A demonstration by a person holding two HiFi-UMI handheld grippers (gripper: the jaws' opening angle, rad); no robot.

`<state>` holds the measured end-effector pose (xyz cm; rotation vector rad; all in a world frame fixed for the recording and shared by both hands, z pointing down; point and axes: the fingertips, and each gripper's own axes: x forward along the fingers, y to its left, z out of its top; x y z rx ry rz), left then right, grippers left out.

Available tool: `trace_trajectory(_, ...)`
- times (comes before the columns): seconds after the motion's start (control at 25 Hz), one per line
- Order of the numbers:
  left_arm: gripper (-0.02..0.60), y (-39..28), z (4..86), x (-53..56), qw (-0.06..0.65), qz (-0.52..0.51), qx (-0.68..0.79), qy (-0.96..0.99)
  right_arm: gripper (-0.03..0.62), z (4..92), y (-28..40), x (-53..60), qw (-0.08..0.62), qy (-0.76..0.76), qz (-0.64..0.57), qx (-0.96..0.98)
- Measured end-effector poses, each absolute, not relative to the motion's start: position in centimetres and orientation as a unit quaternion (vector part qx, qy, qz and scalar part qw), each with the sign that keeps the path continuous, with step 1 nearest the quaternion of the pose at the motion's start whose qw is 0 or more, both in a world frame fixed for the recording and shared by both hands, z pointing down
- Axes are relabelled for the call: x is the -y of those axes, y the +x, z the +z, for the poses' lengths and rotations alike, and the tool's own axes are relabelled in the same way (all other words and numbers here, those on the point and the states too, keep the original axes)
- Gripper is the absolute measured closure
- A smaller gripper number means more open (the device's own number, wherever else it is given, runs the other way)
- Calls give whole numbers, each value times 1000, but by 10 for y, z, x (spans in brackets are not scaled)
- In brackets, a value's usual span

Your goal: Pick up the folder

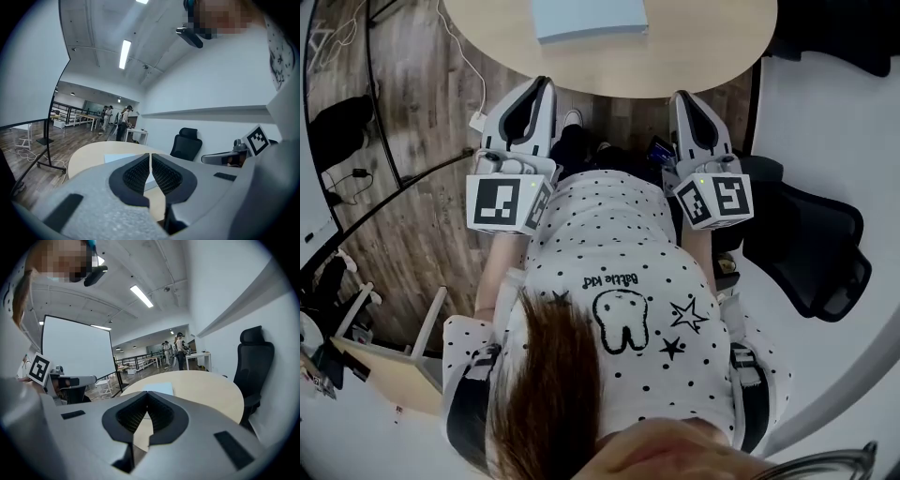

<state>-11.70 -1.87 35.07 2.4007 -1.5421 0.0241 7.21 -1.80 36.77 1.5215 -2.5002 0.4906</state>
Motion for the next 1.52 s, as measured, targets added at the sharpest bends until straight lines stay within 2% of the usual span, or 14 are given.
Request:
trace_trajectory(0.36, 554, -138, 351, 33, 141, -2, 527, 838, 588, 354, 80, 29, 90, 543, 159, 819)
trace_trajectory(0.84, 555, -119, 363, 37, 149, 2, 518, 842, 588, 367, 92, 40, 106, 535, 159, 823)
trace_trajectory(1.16, 554, -121, 376, 82, 153, 22, 553, 819, 588, 385, 98, 90, 103, 508, 178, 836)
trace_trajectory(1.52, 555, -109, 348, 129, 158, 11, 571, 806, 588, 360, 101, 142, 114, 480, 177, 852)
